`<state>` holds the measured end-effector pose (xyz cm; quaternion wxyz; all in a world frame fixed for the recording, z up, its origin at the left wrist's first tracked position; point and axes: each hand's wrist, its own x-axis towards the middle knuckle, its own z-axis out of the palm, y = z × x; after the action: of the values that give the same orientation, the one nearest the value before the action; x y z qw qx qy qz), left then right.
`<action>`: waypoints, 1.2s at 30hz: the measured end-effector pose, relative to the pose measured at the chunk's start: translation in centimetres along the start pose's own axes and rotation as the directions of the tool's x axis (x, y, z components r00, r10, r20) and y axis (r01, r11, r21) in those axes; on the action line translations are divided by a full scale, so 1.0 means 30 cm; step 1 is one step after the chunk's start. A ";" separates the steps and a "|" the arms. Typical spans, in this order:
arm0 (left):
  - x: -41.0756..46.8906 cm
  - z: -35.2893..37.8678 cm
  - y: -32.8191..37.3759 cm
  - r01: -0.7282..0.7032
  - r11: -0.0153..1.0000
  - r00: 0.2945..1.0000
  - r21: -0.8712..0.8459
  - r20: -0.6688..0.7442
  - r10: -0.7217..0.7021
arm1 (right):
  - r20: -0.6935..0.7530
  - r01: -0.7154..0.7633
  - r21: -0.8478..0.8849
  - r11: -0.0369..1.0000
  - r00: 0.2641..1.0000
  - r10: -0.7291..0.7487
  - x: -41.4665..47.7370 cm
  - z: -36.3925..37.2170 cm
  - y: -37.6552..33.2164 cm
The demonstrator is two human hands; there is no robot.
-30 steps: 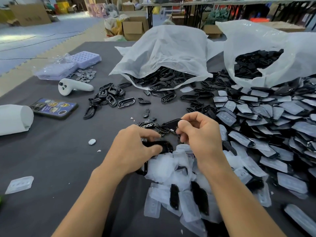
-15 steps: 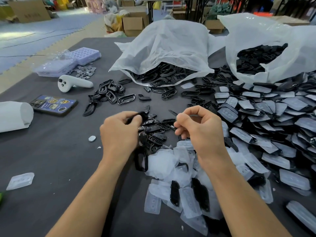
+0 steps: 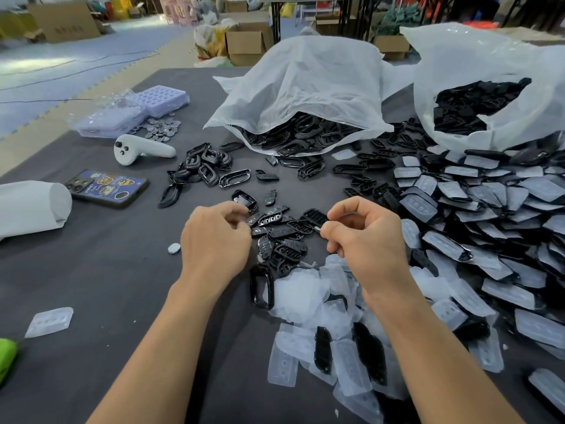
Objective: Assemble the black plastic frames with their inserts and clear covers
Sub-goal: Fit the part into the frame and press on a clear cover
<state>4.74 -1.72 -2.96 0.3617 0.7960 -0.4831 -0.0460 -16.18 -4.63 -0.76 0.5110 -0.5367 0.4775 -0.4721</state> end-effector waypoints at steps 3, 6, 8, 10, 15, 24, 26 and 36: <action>0.083 0.018 -0.049 -0.010 0.999 0.997 0.045 -0.080 0.013 | -0.002 -0.003 0.010 1.000 1.000 0.003 -0.008 0.007 0.008; 0.181 0.035 -0.089 -0.048 0.991 0.997 0.124 -0.060 0.055 | 0.017 -0.005 -0.004 1.000 1.000 0.005 -0.013 0.009 0.020; 0.231 0.056 -0.092 -0.128 0.974 0.991 0.187 -0.009 0.132 | 0.021 -0.013 -0.008 1.000 1.000 0.013 -0.008 0.012 0.027; 0.258 0.080 -0.082 -0.238 0.941 0.971 0.242 0.089 0.223 | 0.010 -0.025 0.000 1.000 1.000 0.025 0.000 0.016 0.031; 0.302 0.097 -0.092 -0.206 0.946 0.977 0.250 0.108 0.184 | 0.032 -0.012 -0.040 0.999 0.999 0.014 0.013 0.026 0.034; 0.198 0.046 -0.062 -0.111 0.993 0.956 -0.026 -0.275 0.099 | 0.062 -0.030 0.072 0.997 0.998 0.025 0.006 0.027 0.031; 0.117 0.022 -0.031 -0.160 0.986 0.943 -0.050 -0.303 0.138 | 0.066 -0.032 0.086 0.996 0.997 0.026 0.002 0.025 0.025; -0.167 0.009 0.150 0.209 0.575 0.978 -0.791 0.162 -0.132 | 0.102 -0.037 0.062 0.997 0.994 0.030 -0.012 0.023 0.000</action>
<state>-1.34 0.93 -1.76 0.6545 0.5869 -0.3463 -0.3274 -15.53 -4.21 -0.78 0.5593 -0.5352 0.4446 -0.4507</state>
